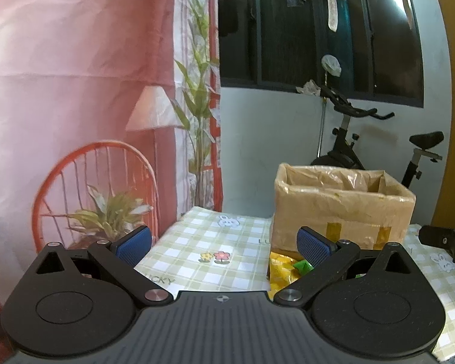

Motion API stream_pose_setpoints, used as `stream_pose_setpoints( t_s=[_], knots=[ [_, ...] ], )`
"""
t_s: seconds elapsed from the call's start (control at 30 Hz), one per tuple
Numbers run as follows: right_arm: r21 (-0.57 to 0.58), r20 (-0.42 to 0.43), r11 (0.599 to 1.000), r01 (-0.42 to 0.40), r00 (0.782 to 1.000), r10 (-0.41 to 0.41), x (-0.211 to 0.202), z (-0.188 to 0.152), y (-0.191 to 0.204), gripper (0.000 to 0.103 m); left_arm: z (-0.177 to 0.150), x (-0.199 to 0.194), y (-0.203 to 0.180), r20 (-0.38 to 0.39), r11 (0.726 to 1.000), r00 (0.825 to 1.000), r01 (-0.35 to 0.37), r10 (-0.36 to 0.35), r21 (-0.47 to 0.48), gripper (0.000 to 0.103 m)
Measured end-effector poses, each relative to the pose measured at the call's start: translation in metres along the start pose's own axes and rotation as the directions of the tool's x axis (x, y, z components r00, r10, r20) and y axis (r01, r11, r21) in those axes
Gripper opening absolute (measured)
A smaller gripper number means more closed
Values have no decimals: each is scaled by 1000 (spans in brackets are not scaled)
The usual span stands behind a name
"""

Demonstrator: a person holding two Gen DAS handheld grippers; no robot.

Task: Organize snacks
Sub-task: 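Grasp green cracker bag with left gripper while right gripper grasps pink-green chip bag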

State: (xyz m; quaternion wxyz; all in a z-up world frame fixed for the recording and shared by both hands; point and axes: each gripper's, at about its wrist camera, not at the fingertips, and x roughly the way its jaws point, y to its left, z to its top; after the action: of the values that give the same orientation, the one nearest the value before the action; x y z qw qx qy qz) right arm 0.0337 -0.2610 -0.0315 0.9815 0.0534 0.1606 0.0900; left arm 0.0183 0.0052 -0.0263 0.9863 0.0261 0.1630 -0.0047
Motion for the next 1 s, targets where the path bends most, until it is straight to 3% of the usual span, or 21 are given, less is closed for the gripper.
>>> stream_pose_setpoints(
  t_s=[0.2,0.47,0.57,0.7,0.87,1.0],
  knots=[
    [-45,-39,998,-32,999,30,31,-21,2,102,-24,43,3,-85,998,995,49,-52,-32,102],
    [-77,-209,990,-119,973,101,88,-62,11,92,-62,95,9,-236,986,959,136,-156,-99,94],
    [-62,-268,988,-141,956,120,106,-74,14,86,-76,108,10,-289,978,936,174,-200,-115,85],
    [-62,-341,983,-174,929,143,120,-91,18,77,-93,120,6,-335,959,901,240,-277,-148,83],
    [-44,-398,980,-194,903,161,132,-104,20,77,-106,134,1,-352,928,861,314,-367,-199,82],
    [-25,-424,980,-197,890,168,141,-112,18,78,-115,144,-7,-378,900,819,365,-432,-238,82]
  ],
)
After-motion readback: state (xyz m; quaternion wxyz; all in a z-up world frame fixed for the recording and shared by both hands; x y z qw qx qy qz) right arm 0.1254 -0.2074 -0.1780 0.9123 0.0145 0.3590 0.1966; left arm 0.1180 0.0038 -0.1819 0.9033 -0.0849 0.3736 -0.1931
